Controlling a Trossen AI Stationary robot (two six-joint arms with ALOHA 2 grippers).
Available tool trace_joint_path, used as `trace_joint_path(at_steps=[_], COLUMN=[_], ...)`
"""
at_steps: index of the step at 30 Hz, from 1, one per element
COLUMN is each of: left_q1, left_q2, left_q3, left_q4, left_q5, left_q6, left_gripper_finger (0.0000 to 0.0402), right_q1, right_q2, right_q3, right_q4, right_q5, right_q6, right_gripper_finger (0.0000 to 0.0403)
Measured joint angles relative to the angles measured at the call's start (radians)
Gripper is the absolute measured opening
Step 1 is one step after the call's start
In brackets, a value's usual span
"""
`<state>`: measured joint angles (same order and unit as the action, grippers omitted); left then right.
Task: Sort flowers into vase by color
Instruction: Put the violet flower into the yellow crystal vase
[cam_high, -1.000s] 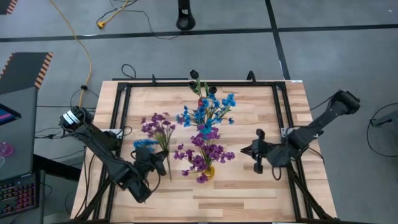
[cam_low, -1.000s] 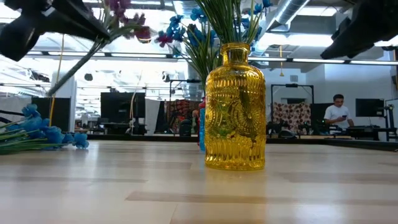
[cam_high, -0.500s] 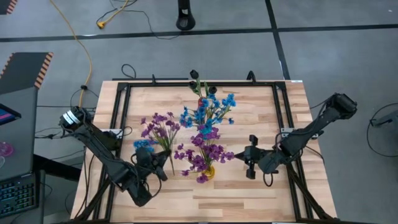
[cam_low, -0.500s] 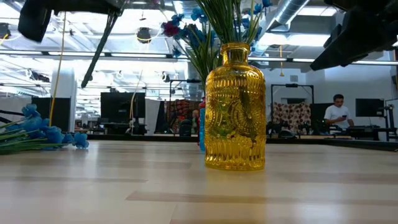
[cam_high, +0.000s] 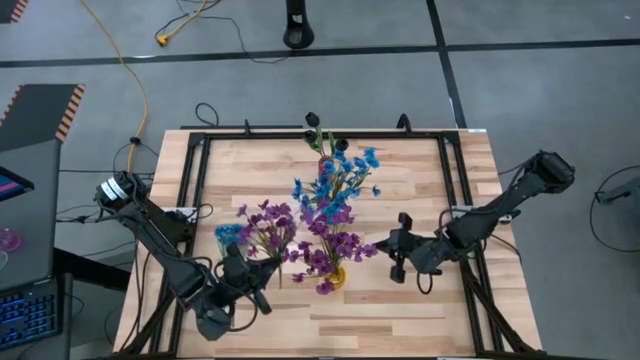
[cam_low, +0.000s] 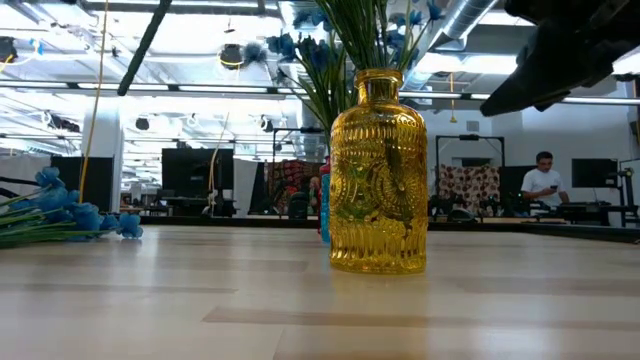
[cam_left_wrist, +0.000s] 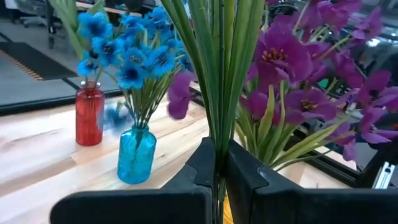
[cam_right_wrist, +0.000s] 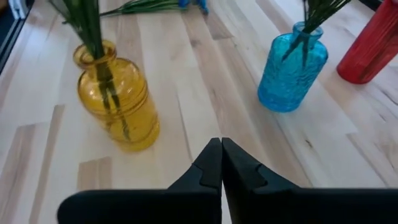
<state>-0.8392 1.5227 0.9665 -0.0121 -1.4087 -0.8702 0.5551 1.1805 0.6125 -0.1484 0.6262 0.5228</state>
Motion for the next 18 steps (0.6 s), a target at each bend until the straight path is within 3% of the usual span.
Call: trace_joint_path(at_steps=[9,18], left_q1=[0.007,-0.014], left_q2=[0.000,0.000], left_q3=[0.000,0.000], left_q4=[0.122,0.503], left_q5=[0.005,-0.016], left_q6=[0.152,0.663], left_gripper_finger=[0.0000,0.0000], right_q1=[-0.042,-0.048], right_q2=[0.000,0.000], right_q3=[0.000,0.000], right_q4=[0.005,0.005], right_q5=[-0.001,-0.002], right_q6=[0.000,0.000], right_gripper_finger=[0.0030,0.0030])
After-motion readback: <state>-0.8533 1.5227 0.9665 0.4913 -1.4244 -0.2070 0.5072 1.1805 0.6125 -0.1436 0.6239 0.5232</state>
